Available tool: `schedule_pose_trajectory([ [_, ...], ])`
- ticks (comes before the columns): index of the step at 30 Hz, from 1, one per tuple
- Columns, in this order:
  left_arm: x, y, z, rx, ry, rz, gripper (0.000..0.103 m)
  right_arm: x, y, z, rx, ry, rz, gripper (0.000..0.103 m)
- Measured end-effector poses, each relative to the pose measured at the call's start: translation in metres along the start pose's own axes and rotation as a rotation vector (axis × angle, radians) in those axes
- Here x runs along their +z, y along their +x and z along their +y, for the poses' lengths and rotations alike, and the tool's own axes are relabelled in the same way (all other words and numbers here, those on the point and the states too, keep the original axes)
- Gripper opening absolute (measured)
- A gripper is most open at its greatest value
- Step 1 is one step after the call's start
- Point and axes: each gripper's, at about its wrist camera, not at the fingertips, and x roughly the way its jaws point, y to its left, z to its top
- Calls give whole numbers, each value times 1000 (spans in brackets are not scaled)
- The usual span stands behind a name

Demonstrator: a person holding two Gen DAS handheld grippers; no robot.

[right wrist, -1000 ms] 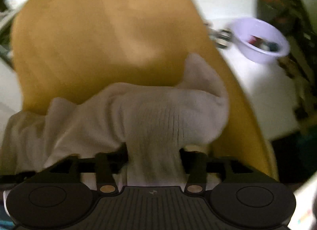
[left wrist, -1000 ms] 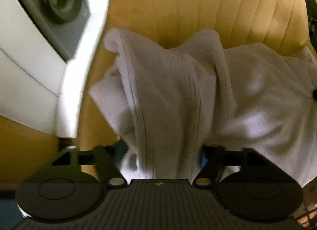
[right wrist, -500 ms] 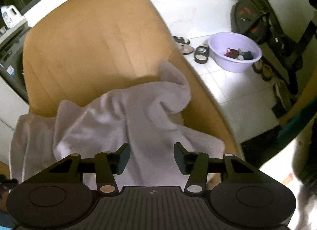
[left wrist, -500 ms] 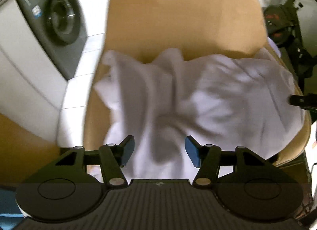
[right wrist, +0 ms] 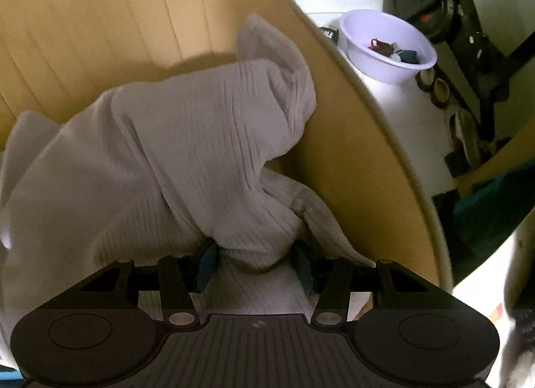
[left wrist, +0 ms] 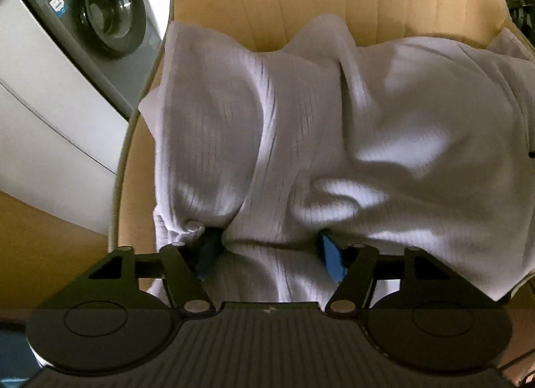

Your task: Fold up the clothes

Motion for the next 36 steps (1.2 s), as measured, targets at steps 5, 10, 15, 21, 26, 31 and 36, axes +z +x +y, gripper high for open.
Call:
schedule_pose_trajectory([
  [5, 2, 9, -15, 50, 6, 27, 75, 3, 11, 11, -38, -41, 13, 46],
  [10, 2, 10, -20, 79, 7, 40, 75, 1, 13, 14, -51, -43, 4, 46],
  [15, 8, 8, -23, 92, -4, 69, 77, 1, 9, 15, -69, -10, 12, 49],
  [21, 14, -14, -32, 87, -17, 91, 88, -2, -16, 29, -161, -12, -6, 89],
  [26, 17, -52, -50, 62, 19, 51, 90, -4, -58, 35, -159, -37, -83, 102],
  [31, 17, -96, -66, 39, -26, -10, 92, -2, -102, 28, -120, -17, -140, 102],
  [36, 12, -138, -72, 29, -89, -31, 95, -3, -141, 13, -82, 40, -124, 102],
])
